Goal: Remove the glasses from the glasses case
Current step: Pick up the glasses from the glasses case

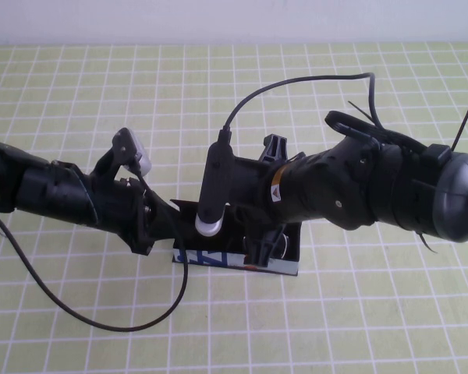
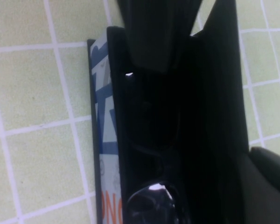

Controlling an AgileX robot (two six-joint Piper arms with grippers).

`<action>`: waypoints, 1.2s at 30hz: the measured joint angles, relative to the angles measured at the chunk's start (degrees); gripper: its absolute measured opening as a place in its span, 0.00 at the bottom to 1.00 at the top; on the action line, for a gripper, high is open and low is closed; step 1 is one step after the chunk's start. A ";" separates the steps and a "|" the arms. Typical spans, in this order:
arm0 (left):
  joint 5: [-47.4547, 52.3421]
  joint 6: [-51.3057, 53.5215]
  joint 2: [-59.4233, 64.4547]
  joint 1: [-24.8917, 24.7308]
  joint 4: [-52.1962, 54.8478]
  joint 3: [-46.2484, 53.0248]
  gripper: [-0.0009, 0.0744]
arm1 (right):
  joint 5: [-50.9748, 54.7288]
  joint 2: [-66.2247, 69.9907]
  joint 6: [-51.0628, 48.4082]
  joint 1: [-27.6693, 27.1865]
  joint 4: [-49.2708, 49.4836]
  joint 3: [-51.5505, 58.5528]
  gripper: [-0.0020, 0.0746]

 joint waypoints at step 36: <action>1.01 0.00 2.25 0.00 0.68 0.00 0.01 | 0.67 1.40 26.97 -1.37 19.02 0.00 0.01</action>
